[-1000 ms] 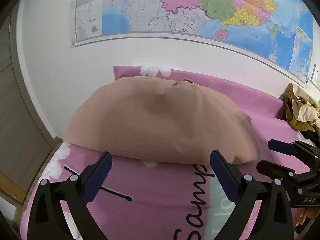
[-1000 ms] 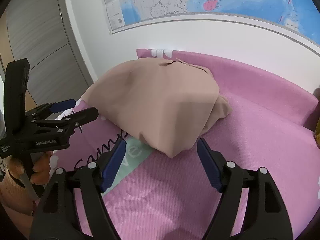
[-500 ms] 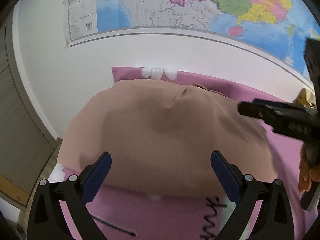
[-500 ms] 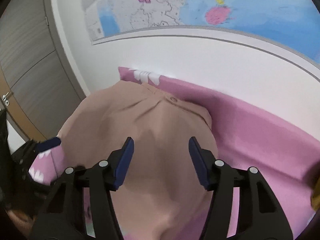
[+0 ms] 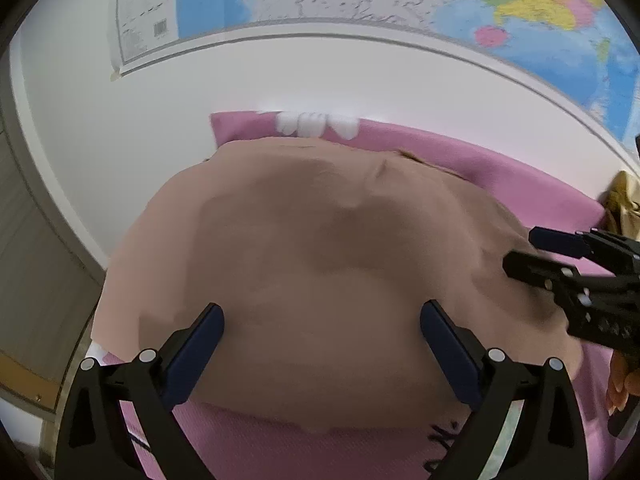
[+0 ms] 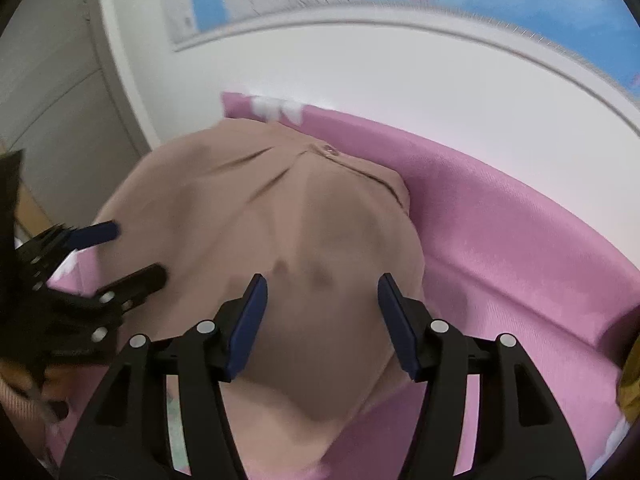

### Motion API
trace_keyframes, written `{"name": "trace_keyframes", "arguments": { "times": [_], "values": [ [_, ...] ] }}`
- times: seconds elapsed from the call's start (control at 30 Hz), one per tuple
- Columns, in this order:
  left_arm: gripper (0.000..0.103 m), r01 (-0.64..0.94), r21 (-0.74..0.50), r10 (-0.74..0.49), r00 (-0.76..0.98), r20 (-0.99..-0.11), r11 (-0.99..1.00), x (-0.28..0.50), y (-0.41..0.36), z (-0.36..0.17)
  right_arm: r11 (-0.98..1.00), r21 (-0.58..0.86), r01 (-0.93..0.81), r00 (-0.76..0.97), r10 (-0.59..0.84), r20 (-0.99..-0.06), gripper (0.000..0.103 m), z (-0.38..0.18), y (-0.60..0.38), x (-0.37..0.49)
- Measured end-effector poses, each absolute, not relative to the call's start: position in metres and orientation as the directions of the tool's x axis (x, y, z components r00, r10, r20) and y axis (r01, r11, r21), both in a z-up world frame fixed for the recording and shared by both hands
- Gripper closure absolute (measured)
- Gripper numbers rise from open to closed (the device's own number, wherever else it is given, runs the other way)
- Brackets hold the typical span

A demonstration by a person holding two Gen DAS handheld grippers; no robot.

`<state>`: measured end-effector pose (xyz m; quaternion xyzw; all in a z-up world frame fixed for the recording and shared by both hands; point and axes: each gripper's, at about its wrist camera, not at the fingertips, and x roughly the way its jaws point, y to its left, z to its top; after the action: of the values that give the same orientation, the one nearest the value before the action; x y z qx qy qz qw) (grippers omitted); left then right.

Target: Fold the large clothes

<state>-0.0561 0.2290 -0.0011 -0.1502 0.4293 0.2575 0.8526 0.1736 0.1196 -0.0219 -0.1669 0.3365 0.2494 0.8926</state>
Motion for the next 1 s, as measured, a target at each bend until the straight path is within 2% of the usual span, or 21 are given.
{"name": "trace_keyframes", "arguments": {
  "times": [0.13,0.43,0.6,0.83,0.9,1.0],
  "values": [
    [0.008,-0.543,-0.025,0.313,0.521,-0.794,0.839,-0.063,0.215,0.004,0.787,-0.116,-0.607,0.627,0.384,-0.678,0.046,-0.031,0.109,0.141],
    [0.01,-0.533,-0.024,0.305,0.518,-0.799,0.846,-0.07,0.199,-0.002,0.785,-0.109,-0.61,0.619,0.386,-0.684,0.045,-0.05,0.095,0.115],
    [0.01,-0.568,-0.046,0.321,0.527,-0.787,0.821,-0.084,0.196,0.004,0.793,-0.084,-0.604,0.631,0.411,-0.658,0.032,-0.048,0.088,0.103],
    [0.007,-0.586,-0.043,0.363,0.556,-0.747,0.809,-0.104,0.178,0.015,0.8,-0.076,-0.596,0.656,0.43,-0.621,0.02,-0.043,0.078,0.084],
    [0.007,-0.587,-0.052,0.364,0.566,-0.74,0.808,-0.108,0.173,0.018,0.793,-0.068,-0.605,0.657,0.448,-0.606,0.007,-0.041,0.077,0.078],
    [0.007,-0.583,-0.082,0.351,0.589,-0.728,0.809,-0.116,0.165,0.024,0.789,-0.098,-0.606,0.681,0.451,-0.577,0.006,-0.038,0.076,0.065]
  ]
}}
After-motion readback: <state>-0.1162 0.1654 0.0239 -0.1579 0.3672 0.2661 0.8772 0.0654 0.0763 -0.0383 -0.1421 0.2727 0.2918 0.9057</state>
